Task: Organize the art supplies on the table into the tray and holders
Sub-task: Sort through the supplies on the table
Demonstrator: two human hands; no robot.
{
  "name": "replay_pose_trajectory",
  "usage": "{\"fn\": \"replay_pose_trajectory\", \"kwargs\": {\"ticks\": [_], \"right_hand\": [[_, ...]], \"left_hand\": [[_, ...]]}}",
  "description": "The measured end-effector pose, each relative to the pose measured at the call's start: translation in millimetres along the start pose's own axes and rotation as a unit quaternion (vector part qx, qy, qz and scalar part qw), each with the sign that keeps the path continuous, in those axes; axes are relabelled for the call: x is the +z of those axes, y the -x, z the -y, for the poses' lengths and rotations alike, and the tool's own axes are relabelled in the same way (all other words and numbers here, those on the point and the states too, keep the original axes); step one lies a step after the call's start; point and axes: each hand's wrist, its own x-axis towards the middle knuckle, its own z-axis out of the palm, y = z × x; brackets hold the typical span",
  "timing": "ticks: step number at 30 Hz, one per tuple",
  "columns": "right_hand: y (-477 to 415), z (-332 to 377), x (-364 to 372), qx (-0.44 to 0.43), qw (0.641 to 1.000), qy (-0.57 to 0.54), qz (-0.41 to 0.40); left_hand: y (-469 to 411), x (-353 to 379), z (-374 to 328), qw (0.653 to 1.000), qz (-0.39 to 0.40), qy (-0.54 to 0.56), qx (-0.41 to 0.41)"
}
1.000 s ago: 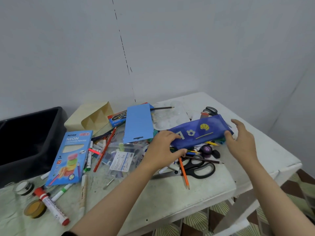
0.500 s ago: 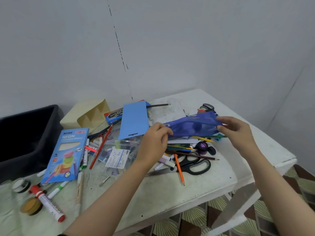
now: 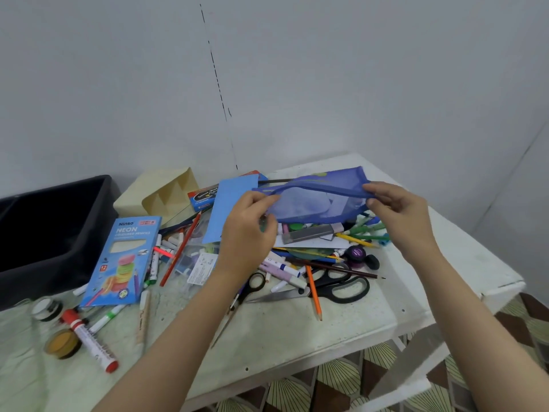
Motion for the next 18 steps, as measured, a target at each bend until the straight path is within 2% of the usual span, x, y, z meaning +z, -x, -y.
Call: {"fn": "replay_pose_trajectory", "kwargs": {"ticks": [9, 15, 18], "right_hand": [[-5, -8, 60, 0.012, 0.995, 0.049, 0.084], [-5, -7, 83, 0.045, 0.988, 0.102, 0.109], [1, -5, 83, 0.020, 0.978, 0.168, 0.122]], "left_hand": [[-4, -34, 37, 0.991, 0.009, -0.011, -0.129], [3, -40, 64, 0.987, 0.069, -0.019, -0.142], [4, -39, 73, 0.989, 0.083, -0.025, -0.121]]}}
